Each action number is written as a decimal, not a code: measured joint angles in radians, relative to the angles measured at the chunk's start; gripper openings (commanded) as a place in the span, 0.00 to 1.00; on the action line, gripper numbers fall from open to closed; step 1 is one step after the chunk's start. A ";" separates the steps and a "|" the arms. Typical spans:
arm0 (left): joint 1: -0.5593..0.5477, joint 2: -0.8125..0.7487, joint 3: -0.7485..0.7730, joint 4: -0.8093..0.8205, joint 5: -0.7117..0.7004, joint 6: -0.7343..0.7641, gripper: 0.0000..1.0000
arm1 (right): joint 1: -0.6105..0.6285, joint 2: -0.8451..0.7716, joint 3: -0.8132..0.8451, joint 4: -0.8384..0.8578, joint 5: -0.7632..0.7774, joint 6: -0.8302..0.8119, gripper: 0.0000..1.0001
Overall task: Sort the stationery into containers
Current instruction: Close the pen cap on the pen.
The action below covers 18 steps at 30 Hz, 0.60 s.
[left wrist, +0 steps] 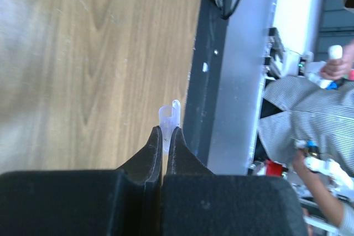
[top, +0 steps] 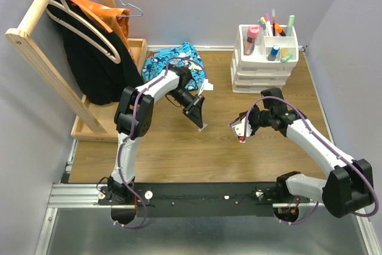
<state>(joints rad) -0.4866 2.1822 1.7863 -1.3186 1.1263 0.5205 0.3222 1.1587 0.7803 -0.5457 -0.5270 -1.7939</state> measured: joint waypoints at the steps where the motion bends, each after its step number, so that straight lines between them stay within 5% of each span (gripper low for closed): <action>1: -0.002 0.000 -0.018 -0.003 0.011 0.003 0.00 | 0.000 0.011 0.002 0.006 0.000 -0.017 0.01; 18: -0.049 0.002 -0.030 -0.023 0.174 -0.078 0.00 | 0.113 0.232 0.121 0.166 0.076 -0.061 0.00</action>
<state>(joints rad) -0.5358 2.1845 1.7561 -1.3411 1.3006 0.4423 0.4351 1.3911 0.9009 -0.3798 -0.4511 -1.8545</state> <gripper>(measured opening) 0.020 0.023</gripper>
